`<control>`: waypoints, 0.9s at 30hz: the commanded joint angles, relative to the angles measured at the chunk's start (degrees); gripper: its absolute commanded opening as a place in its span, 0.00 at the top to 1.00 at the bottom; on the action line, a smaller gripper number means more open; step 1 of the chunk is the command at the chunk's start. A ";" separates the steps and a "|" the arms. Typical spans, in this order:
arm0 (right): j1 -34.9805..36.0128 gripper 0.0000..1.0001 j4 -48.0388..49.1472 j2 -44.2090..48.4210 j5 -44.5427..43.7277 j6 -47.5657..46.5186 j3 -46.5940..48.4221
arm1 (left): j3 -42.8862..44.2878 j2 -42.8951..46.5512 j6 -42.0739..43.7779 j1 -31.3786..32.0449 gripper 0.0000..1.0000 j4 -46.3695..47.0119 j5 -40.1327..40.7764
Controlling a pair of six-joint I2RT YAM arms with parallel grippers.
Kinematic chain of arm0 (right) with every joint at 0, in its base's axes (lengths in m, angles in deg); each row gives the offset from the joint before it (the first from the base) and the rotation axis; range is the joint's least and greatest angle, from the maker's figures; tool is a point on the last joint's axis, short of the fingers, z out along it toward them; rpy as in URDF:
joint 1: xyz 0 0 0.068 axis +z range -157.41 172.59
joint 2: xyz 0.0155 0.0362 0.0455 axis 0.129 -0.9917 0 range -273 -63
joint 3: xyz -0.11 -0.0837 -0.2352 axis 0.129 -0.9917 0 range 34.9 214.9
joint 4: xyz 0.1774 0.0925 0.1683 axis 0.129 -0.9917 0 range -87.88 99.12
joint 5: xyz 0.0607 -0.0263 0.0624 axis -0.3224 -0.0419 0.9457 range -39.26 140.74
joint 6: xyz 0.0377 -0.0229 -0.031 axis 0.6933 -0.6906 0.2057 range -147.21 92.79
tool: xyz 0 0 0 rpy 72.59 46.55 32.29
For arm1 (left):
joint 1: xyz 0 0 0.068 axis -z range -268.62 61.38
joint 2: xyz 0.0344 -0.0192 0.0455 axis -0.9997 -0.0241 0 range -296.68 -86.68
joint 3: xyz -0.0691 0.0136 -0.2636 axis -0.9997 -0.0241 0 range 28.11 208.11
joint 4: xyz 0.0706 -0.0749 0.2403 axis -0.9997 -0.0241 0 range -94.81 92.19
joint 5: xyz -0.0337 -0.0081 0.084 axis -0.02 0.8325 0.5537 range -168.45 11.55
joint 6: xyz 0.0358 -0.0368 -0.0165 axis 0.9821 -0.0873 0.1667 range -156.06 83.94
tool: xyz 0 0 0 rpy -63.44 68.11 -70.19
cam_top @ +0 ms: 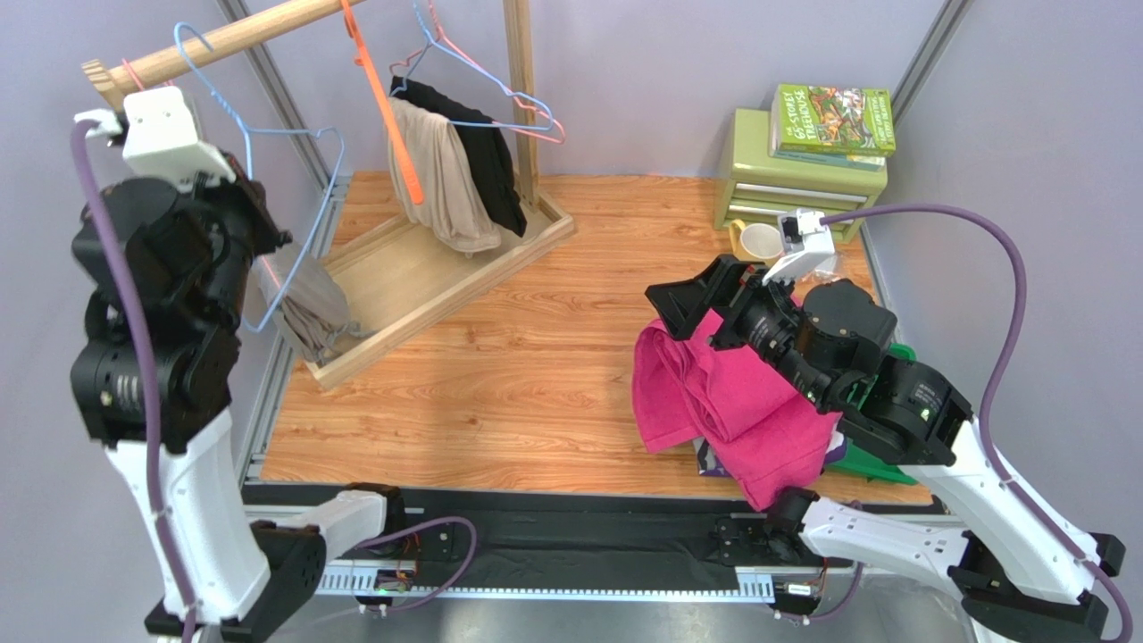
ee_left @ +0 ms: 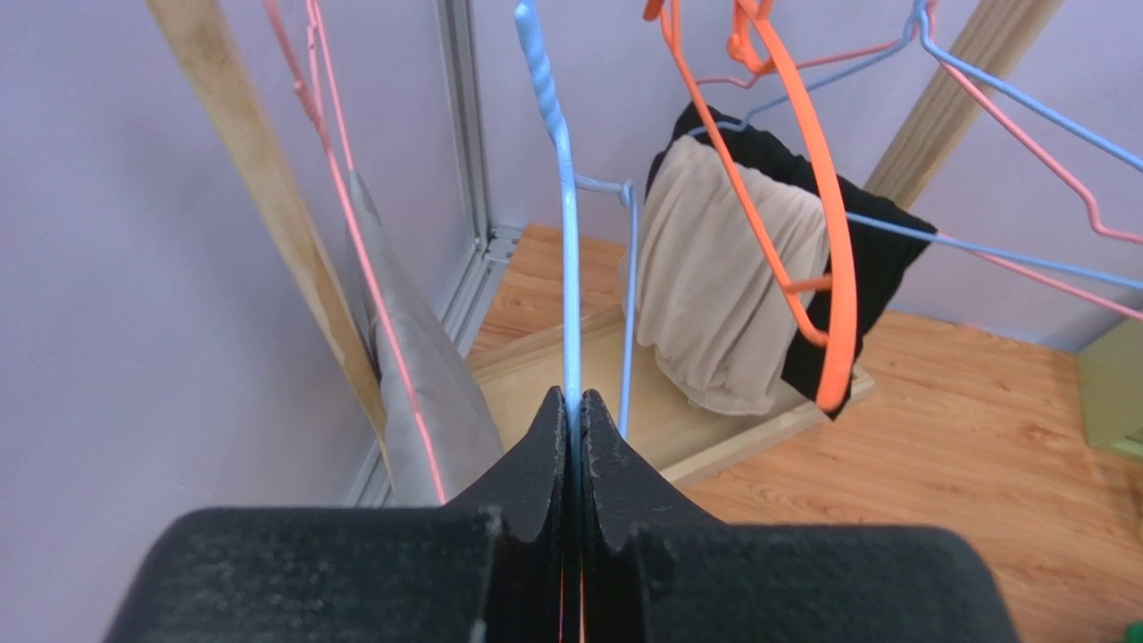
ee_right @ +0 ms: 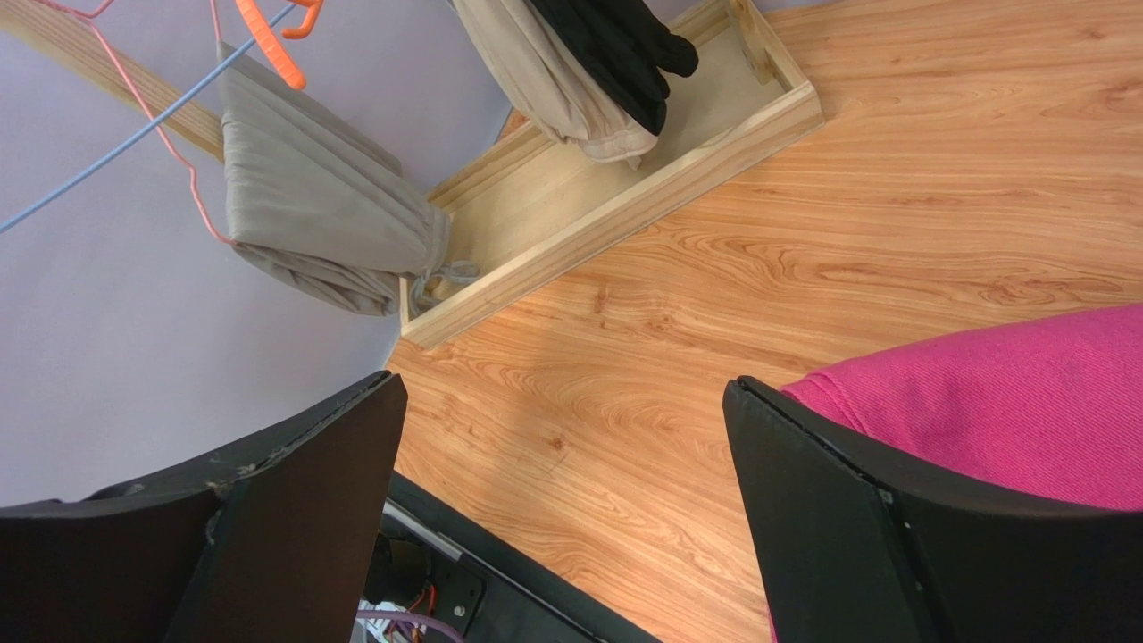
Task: Remove the trousers from the hanger
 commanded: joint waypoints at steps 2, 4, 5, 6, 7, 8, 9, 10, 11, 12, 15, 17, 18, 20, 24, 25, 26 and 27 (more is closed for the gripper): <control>-0.22 0.05 -0.41 1.92 -1.87 -2.02 -0.20 | 4.76 -5.05 2.84 0.02 1.00 3.94 4.84; -0.39 0.06 -0.76 2.54 -2.22 -2.29 -0.46 | 6.07 -7.06 3.72 0.02 1.00 5.43 7.29; -0.22 0.05 -0.85 2.71 -2.31 -2.29 -0.55 | 7.04 -7.77 4.07 0.02 1.00 5.87 8.00; -0.30 0.05 -0.85 2.80 -2.40 -2.46 -0.64 | 7.57 -9.25 4.16 0.02 1.00 6.49 8.79; -0.30 0.05 -1.11 2.98 -2.40 -2.46 -0.73 | 7.75 -9.79 3.99 0.02 1.00 7.10 10.98; -0.30 0.05 -1.38 2.98 -2.40 -2.46 -0.64 | 8.10 -10.23 3.90 0.02 1.00 7.54 11.96; -0.30 0.05 -1.55 2.98 -2.31 -2.73 -0.46 | 8.01 -10.67 3.81 0.02 1.00 9.38 12.84; -0.30 0.05 -2.08 2.89 -2.31 -2.64 -0.29 | 7.66 -10.68 3.98 0.02 1.00 10.61 14.15; -0.30 0.05 -2.43 2.89 -2.57 -2.81 -0.11 | 6.18 -10.59 4.51 0.02 1.00 12.28 14.43; -0.39 0.05 -2.70 2.89 -2.66 -2.73 -0.02 | 5.56 -10.68 5.12 0.02 1.00 15.25 14.60; -0.30 0.05 -3.31 2.98 -2.84 -2.64 -0.02 | 5.99 -13.12 7.06 0.02 1.00 16.86 15.30; -0.39 0.05 -3.49 2.98 -2.84 -2.20 -0.46 | 6.52 -14.45 7.67 0.02 1.00 16.95 17.15; -0.39 0.05 -3.49 2.89 -2.75 -2.11 -0.55 | 6.26 -15.33 7.68 0.02 1.00 16.95 17.94; -0.30 0.05 -3.58 2.63 -2.58 -1.68 -0.64 | 5.12 -15.77 7.15 0.02 1.00 16.95 19.70; -0.30 0.05 -3.93 1.31 -1.96 -1.32 -0.11 | 2.22 -15.95 6.27 0.02 1.00 17.74 21.11; -0.30 0.06 -3.93 1.13 -1.87 -1.23 -0.11 | 1.86 -16.12 6.44 0.02 1.00 17.83 21.11; -0.30 0.05 -3.93 0.87 -1.61 -0.97 0.06 | 1.25 -16.21 6.62 0.02 1.00 17.92 21.02; -0.30 0.05 -3.93 0.43 -1.43 -0.97 0.24 | 1.07 -16.65 6.80 0.02 1.00 17.92 20.93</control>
